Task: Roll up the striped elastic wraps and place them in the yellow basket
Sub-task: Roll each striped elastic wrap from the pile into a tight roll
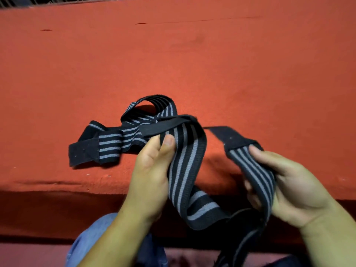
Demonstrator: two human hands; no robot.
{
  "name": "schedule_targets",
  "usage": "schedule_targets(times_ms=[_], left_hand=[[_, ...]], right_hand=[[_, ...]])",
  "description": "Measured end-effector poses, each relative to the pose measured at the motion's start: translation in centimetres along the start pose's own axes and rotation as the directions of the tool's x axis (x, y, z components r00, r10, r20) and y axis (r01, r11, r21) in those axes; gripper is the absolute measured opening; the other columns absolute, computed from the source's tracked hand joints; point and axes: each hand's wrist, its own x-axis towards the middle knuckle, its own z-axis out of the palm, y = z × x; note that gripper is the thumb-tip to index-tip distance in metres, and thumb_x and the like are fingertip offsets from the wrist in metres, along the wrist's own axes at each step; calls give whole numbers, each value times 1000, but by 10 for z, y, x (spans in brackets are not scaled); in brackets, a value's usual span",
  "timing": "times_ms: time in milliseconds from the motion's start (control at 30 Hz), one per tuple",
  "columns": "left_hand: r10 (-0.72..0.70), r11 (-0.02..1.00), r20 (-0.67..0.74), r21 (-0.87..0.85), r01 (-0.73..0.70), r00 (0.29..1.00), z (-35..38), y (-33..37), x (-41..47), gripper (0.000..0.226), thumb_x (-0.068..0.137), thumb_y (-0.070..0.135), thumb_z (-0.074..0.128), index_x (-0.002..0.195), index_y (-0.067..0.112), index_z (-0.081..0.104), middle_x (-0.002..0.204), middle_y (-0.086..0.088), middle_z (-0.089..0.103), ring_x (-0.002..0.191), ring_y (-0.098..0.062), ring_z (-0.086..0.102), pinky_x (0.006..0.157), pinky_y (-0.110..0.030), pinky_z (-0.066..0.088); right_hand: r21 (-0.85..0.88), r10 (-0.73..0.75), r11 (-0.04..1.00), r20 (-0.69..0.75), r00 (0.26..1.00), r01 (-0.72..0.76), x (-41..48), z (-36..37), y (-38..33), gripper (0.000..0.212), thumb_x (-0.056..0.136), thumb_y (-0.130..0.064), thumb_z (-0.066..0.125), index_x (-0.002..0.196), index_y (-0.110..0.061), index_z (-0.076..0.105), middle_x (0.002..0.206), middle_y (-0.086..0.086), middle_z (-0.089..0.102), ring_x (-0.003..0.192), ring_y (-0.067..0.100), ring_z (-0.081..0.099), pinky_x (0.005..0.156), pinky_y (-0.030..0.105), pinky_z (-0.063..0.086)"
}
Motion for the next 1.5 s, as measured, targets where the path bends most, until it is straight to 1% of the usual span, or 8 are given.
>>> schedule_targets(times_ms=[267, 367, 633, 800, 1000, 1133, 1333, 1500], left_hand=[[-126, 991, 64, -27, 128, 990, 4, -10, 2, 25, 100, 42, 54, 98, 27, 74, 83, -6, 76, 70, -13, 71, 62, -23, 56], [-120, 993, 54, 2, 120, 991, 6, -12, 2, 30, 99, 34, 49, 106, 12, 69, 99, -5, 78, 91, -14, 73, 78, -27, 57], [-143, 988, 80, 69, 137, 986, 12, -17, -1, 31, 106, 32, 52, 114, 6, 66, 112, -7, 77, 108, -16, 71, 92, -26, 55], [-139, 984, 86, 121, 128, 987, 15, -23, -2, 32, 100, 31, 55, 110, 3, 68, 108, -19, 75, 99, -17, 68, 91, -36, 54], [-96, 989, 57, 119, 89, 994, 17, -22, -5, 41, 93, 41, 63, 88, 1, 61, 80, -22, 65, 77, -20, 56, 70, -40, 46], [-116, 988, 22, 110, 113, 993, 19, -23, -5, 49, 92, 43, 64, 97, -6, 60, 85, -34, 64, 81, -25, 51, 68, -52, 43], [-128, 989, -41, 70, 131, 991, 19, -24, -1, 38, 95, 28, 64, 99, -10, 60, 96, -43, 60, 84, -26, 53, 76, -45, 41], [-98, 989, -33, 108, 101, 995, 18, -24, -3, 53, 90, 44, 66, 96, -9, 58, 84, -40, 60, 81, -25, 48, 72, -46, 38]], right_hand=[[-98, -67, 993, 30, 997, 69, 8, -5, 12, 37, 95, -26, 53, 108, -4, 80, 111, 26, 75, 90, 34, 77, 74, 40, 65], [-109, -70, 991, 40, 997, 74, 8, -4, 14, 37, 95, -27, 52, 111, -9, 80, 121, 20, 75, 106, 29, 76, 79, 34, 63], [-36, -134, 990, -28, 991, 133, 13, 4, 20, 41, 99, -26, 48, 117, -2, 76, 123, 20, 74, 112, 30, 74, 89, 38, 62], [-36, -199, 980, -50, 979, 197, 17, 6, 31, 44, 101, -29, 47, 131, -2, 67, 127, 19, 73, 120, 32, 70, 103, 45, 53], [-28, -276, 961, -97, 956, 274, 23, 10, 40, 43, 97, -29, 51, 130, -7, 68, 128, 15, 73, 123, 26, 69, 114, 48, 47], [32, -253, 966, -70, 965, 256, 24, 14, 43, 50, 96, -32, 49, 134, -4, 64, 133, 17, 70, 127, 27, 66, 118, 50, 40], [38, -242, 969, -42, 969, 244, 27, 15, 54, 56, 98, -43, 53, 140, -5, 61, 140, 17, 66, 133, 27, 61, 121, 51, 35], [51, -250, 967, -34, 968, 251, 27, 15, 55, 57, 101, -43, 49, 140, -4, 60, 138, 19, 67, 132, 29, 63, 120, 50, 38]])
